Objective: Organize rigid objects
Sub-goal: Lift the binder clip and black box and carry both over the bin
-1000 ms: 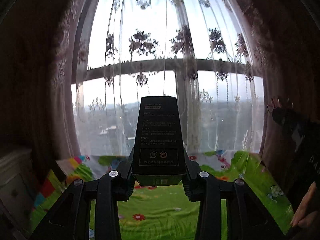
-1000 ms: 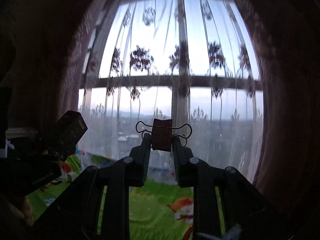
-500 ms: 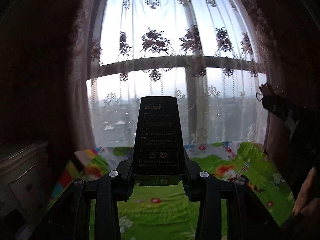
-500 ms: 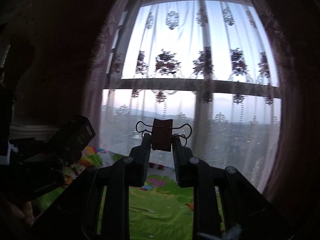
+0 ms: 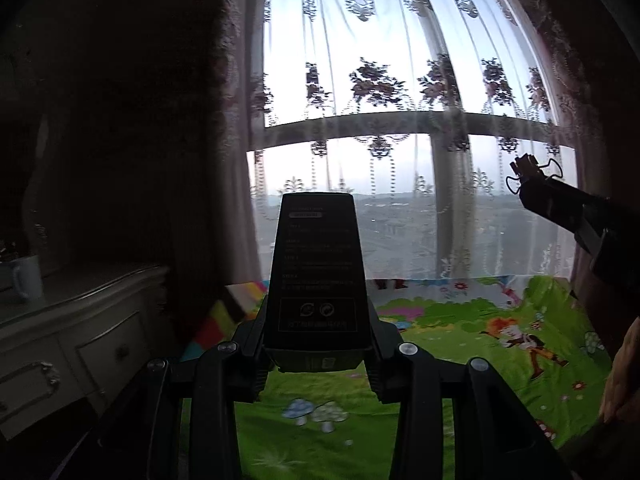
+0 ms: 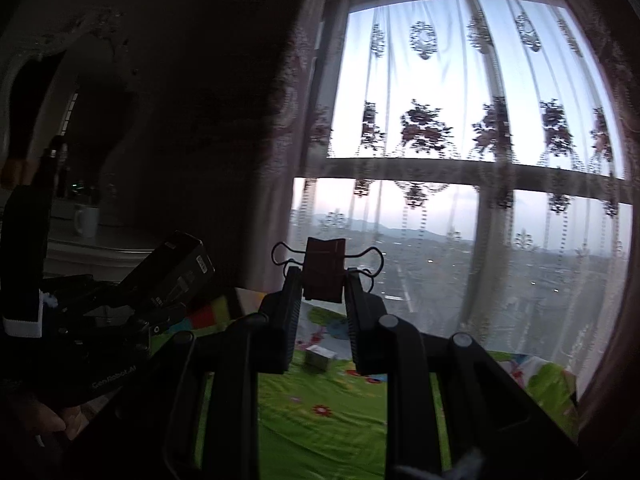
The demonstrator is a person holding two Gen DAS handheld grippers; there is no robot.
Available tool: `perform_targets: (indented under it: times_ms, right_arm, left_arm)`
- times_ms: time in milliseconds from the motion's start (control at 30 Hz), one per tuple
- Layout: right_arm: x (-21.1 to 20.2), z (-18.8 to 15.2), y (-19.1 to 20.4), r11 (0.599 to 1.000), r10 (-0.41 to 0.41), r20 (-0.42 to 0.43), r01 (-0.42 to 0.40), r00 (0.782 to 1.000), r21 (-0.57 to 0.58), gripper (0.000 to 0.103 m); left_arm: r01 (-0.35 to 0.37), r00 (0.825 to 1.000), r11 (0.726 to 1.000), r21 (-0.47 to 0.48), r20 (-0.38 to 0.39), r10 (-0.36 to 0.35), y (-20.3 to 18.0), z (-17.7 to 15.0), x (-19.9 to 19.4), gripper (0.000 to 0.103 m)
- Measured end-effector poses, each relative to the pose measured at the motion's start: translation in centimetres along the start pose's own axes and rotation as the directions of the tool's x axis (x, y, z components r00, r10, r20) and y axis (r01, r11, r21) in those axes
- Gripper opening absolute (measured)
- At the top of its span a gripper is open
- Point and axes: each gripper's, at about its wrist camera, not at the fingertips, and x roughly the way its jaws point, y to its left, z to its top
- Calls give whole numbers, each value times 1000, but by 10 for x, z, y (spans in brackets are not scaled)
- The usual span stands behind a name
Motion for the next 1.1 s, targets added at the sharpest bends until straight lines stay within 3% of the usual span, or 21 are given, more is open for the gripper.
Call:
perform_targets:
  times_ms: [200,433,633,800,967,1000,1033,1100]
  right_arm:
    - [8,6,25,995,102,-9,-103,995,-18,25]
    - [18,10,66,971,229,-12,-230,973,-60,25]
    - [26,13,96,940,332,-29,-333,943,-76,25]
    - [45,13,121,900,427,-88,-433,900,-57,25]
    - [71,1,165,835,521,-241,-548,819,-58,25]
    - [79,-5,178,816,533,-305,-575,789,-61,25]
    - [89,-15,193,790,551,-377,-611,744,-53,25]
    - [101,-29,211,756,564,-468,-654,681,-41,25]
  left_arm:
    - [-72,996,996,-49,-50,70,34,-12,-9,40]
    - [-159,986,985,-70,-72,154,67,-20,-24,40]
    - [-228,970,969,-100,-109,217,95,-33,-36,40]
    - [-293,947,946,-136,-173,269,120,-50,-42,40]
    - [-357,904,915,-186,-314,289,147,-77,-39,40]
    - [-367,894,908,-202,-345,284,152,-84,-38,40]
    - [-386,875,895,-223,-397,278,160,-94,-35,40]
    - [-414,842,878,-239,-467,270,170,-110,-31,40]
